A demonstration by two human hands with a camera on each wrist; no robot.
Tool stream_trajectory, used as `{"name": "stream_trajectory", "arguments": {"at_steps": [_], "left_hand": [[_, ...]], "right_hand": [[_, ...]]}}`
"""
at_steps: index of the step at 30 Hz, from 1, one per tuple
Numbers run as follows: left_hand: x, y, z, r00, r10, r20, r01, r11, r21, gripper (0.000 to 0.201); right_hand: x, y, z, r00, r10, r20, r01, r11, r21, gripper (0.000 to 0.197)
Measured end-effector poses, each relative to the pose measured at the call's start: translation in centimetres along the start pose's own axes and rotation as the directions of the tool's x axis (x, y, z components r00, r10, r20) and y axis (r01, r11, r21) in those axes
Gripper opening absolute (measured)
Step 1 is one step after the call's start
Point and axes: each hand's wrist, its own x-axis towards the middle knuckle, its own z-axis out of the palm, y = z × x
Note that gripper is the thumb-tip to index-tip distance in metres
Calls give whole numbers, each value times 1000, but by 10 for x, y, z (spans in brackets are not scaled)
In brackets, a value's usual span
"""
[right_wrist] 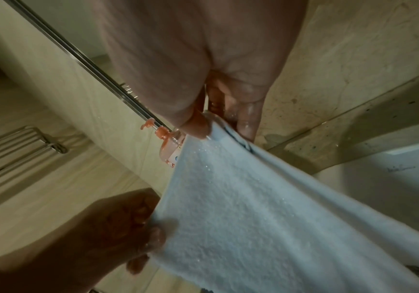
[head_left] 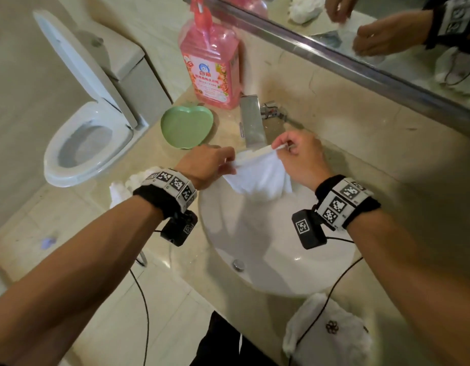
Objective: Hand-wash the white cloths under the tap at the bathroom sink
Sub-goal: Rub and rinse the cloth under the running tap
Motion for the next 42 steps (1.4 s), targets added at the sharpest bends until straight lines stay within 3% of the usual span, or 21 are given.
{"name": "stream_trajectory", "arguments": {"at_steps": [4, 11, 13, 17, 23, 27, 30, 33, 35, 37, 39, 42], "left_hand": [[-8, 2, 18, 998, -29, 52, 34, 994, -101, 22], [-7, 6, 23, 988, -90, 123, 98, 993, -60, 15], [-6, 4, 23, 989, -124, 86, 130, 990, -61, 17], [-5, -7, 24, 975, -193, -111, 182, 978, -105, 20], [-3, -23, 23, 942, -304, -142, 255, 924, -285, 19], [0, -32, 9, 946, -279, -166, 193, 894, -404, 20], [6, -32, -8, 982, -164, -95, 122, 931, -343, 24], [13, -35, -16, 989, -130, 75, 150, 862, -484, 32], [18, -34, -7, 976, -119, 182, 205, 787, -582, 30], [25, -29, 8, 954, -119, 274, 280, 679, -678, 16], [36, -24, 28, 921, -147, 362, 373, 604, -704, 9], [61, -15, 58, 901, -205, 383, 414, 668, -618, 22]], "right_hand": [[5, 2, -4, 996, 63, 65, -62, 998, -20, 21], [10, -2, 0, 991, 126, 40, -126, 992, 9, 22], [9, -3, 3, 992, 124, 33, -125, 992, 17, 23], [10, -3, 5, 991, 130, 12, -130, 991, 9, 24], [9, -1, 9, 993, 115, 27, -114, 993, -25, 23], [11, -6, 7, 995, 81, 53, -77, 994, -80, 23], [13, -13, 0, 992, 82, 97, -73, 993, -91, 24], [14, -11, -5, 975, 127, 181, -109, 988, -106, 20], [13, -3, -2, 967, 164, 197, -143, 983, -117, 17], [11, 7, 2, 968, 188, 168, -171, 979, -110, 18], [12, 19, 5, 962, 241, 128, -239, 971, -27, 21], [15, 34, 7, 950, 299, 86, -307, 947, 92, 25]]}}
